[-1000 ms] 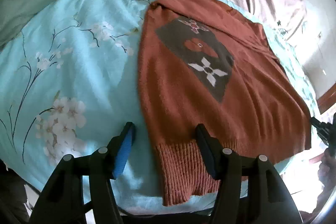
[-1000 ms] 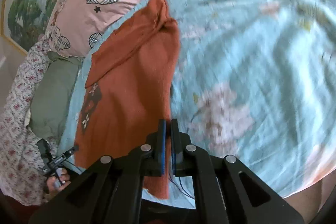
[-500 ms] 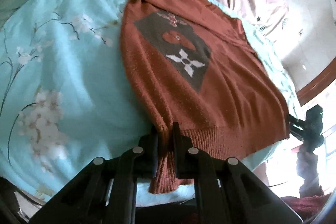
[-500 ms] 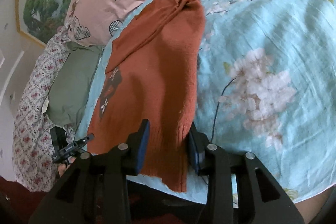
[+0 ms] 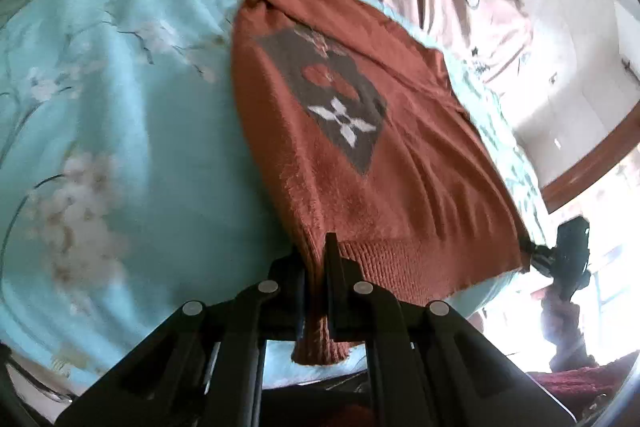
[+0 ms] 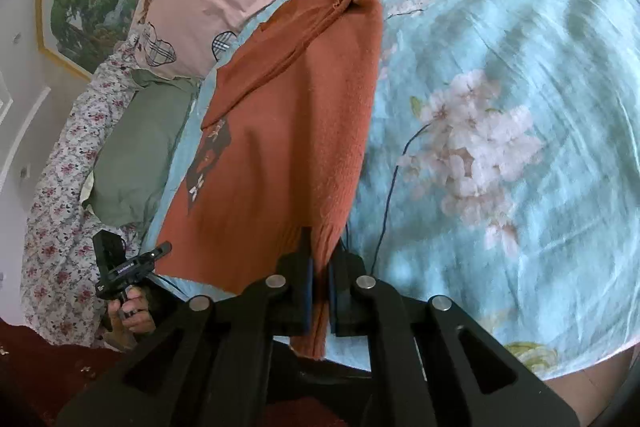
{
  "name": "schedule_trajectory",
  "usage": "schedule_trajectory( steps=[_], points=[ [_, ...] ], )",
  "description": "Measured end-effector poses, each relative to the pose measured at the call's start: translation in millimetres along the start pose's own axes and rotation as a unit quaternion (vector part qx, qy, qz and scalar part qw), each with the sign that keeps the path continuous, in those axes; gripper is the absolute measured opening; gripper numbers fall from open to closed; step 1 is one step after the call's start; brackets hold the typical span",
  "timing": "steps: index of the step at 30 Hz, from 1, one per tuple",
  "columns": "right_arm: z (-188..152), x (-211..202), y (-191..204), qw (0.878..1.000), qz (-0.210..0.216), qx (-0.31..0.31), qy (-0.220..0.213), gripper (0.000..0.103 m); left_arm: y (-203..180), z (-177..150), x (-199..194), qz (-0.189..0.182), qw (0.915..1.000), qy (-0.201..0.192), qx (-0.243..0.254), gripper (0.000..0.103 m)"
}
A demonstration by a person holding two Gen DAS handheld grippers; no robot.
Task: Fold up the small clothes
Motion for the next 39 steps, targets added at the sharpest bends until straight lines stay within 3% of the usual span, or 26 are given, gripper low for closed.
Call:
schedule_trajectory(
  steps=[5,8,15,20,26,31,39],
  points=[
    [31.6,-16.4,30.3,0.997,0.053,-0.015,-0.05,0.007,-5.7,15.1,-15.3,-0.016,0.9994,-0.028,-0.012,0.005],
    [55.8,-22.3,41.2,0.995,0.061,-0.025,-0.079,0.007,-18.7,33.9,-26.5,-0.019,0.9986,-0.049,0.002,0.005],
    [132.8,-16.0,56.7,0.988,0.058,-0.045,-0.133,0.007,-45.7,110.0,-38.6,-0.034,0.9933,-0.11,0.012,0.006],
    [205.3,14.3,56.5,0.987,0.017,-0.072,-0.14,0.007,-47.5,180.4,-30.3,-0.024,0.9904,-0.136,0.004,0.006],
    [287.7,63.7,39.9,0.988,-0.011,-0.061,-0.145,0.007,-53.6,274.4,6.0,0.017,0.9864,-0.161,0.029,0.006],
    [328.8,103.9,23.0,0.988,-0.047,-0.069,-0.129,0.007,-33.9,336.2,65.7,0.035,0.9892,-0.142,0.008,0.006],
    [345.4,160.1,-34.7,0.988,-0.122,-0.044,-0.085,0.01,-11.0,372.0,152.9,0.072,0.992,-0.102,0.015,0.006]
  ],
)
Point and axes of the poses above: each gripper's, at about its wrist camera, not at the fingertips, and x roughly the way its jaws point, y to its left, z to its top, the point moved 10 cm from there along x, roughly the way its jaws point, and after that the axes turned 5 degrees about z, right-handed, at the moved point
